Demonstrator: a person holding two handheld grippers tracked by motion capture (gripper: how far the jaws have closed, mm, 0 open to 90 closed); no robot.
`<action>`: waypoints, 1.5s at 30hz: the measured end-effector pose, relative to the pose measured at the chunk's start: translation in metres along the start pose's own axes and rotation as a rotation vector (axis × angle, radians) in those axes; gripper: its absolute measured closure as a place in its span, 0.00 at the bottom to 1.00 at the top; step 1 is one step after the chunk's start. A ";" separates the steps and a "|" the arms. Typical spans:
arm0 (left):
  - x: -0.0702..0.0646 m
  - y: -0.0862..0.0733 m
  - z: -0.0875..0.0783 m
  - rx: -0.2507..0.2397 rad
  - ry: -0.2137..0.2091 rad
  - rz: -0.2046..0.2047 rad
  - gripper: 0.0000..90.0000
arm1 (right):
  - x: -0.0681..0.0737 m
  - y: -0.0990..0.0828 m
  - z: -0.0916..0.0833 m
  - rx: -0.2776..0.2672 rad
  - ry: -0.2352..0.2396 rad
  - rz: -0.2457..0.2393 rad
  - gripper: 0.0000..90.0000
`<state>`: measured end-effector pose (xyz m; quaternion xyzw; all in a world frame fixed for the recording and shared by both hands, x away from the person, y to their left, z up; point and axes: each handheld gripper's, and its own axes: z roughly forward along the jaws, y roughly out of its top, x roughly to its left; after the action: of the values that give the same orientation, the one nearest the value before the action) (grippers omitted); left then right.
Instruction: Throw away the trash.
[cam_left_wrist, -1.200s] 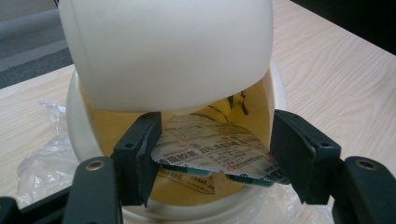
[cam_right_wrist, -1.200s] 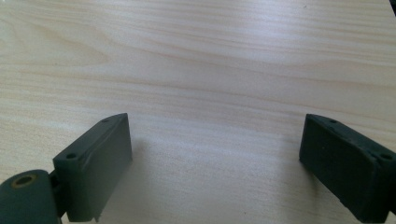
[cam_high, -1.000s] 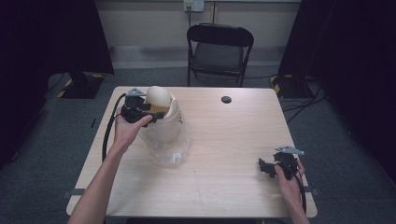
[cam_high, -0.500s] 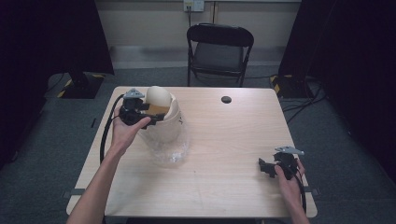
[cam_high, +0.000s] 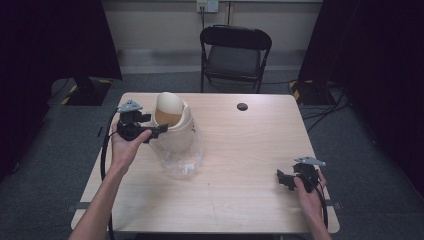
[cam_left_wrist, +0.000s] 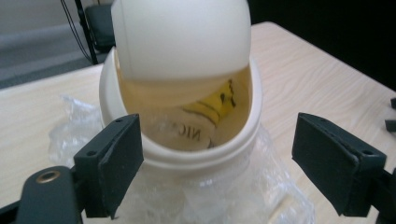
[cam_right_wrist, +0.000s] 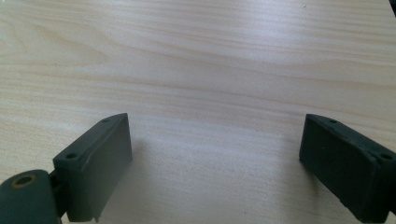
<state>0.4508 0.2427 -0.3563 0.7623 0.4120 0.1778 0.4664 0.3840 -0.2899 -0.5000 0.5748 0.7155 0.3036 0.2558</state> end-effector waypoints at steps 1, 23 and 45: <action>0.000 -0.002 -0.001 -0.007 0.004 -0.023 0.18 | 0.000 0.000 0.000 0.000 0.000 0.000 0.09; -0.011 -0.049 -0.040 0.023 0.085 -0.004 0.18 | 0.000 0.000 0.000 0.001 -0.001 0.001 0.09; -0.016 -0.139 -0.046 0.133 0.100 -0.067 0.17 | 0.000 0.000 0.000 0.001 -0.001 0.001 0.09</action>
<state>0.3470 0.2873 -0.4502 0.7675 0.4710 0.1723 0.3993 0.3840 -0.2899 -0.4999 0.5753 0.7153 0.3033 0.2558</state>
